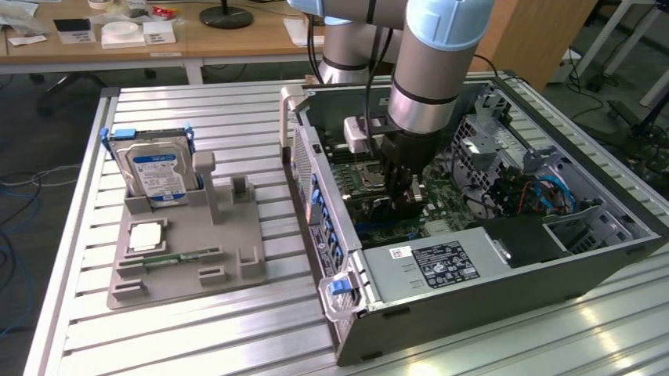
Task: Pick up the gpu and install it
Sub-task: 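Insert the gpu into the slot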
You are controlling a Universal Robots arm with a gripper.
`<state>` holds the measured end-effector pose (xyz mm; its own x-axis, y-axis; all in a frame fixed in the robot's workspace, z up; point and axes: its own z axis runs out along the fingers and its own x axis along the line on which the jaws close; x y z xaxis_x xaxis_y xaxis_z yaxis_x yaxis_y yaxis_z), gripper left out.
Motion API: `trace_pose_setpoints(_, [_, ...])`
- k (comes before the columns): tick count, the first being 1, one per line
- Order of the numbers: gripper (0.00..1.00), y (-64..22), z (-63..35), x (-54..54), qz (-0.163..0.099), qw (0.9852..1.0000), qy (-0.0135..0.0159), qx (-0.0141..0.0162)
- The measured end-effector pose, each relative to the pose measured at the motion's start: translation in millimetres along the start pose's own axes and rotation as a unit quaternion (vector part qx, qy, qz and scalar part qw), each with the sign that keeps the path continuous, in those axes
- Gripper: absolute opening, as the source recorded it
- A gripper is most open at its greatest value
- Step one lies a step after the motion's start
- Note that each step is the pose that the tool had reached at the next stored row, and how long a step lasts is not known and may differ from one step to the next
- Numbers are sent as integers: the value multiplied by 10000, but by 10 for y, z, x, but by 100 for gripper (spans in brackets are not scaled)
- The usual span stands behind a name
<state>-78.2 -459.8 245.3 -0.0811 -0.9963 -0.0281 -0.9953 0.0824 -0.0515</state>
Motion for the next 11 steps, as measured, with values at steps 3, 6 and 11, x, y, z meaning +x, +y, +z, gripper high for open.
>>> trace_pose_setpoints(3, [26,8,0,1,-1,10000,-2,8])
trace_pose_setpoints(6, [26,16,0,1,-1,10000,-2,14])
trace_pose_setpoints(11, [26,22,-1,7,-1,10000,-3,19])
